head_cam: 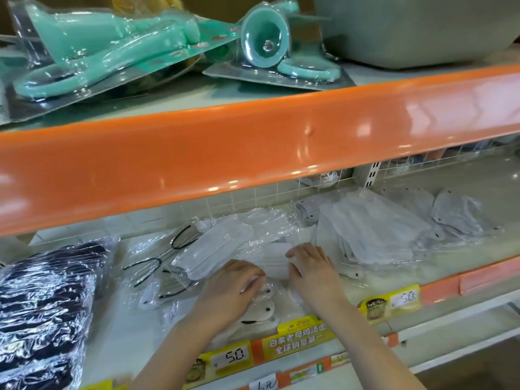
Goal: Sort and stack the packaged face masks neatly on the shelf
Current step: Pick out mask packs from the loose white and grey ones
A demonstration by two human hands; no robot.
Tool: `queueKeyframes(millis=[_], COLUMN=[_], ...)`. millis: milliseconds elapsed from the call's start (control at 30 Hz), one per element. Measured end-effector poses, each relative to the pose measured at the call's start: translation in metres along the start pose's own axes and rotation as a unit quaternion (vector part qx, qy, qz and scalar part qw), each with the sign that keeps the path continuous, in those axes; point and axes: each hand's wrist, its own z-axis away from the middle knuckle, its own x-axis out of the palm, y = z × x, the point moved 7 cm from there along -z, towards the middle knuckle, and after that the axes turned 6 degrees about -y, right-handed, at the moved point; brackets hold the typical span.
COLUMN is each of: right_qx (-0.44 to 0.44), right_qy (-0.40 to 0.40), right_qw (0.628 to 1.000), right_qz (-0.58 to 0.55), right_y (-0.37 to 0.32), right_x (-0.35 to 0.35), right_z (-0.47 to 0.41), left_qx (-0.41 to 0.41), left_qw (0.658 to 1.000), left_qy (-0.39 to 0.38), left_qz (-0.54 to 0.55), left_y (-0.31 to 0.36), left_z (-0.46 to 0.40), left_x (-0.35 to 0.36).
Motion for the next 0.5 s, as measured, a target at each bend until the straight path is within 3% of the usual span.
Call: queueKeyframes(millis=[200,500], right_qx=[0.076,0.128], right_qy=[-0.002,-0.019], right_qw=[0.995,0.981], right_qz=[0.067,0.145], right_y=[0.049,0.115], right_x=[-0.022,-0.071], right_z=[-0.014,-0.025], left_qx=[0.001,0.003], left_qw=[0.997,0.999], left_qy=[-0.005,0.016], left_qz=[0.081,0.041], left_y=[0.028,0.081], left_z=[-0.040,-0.091], left_x=[0.025,0.053])
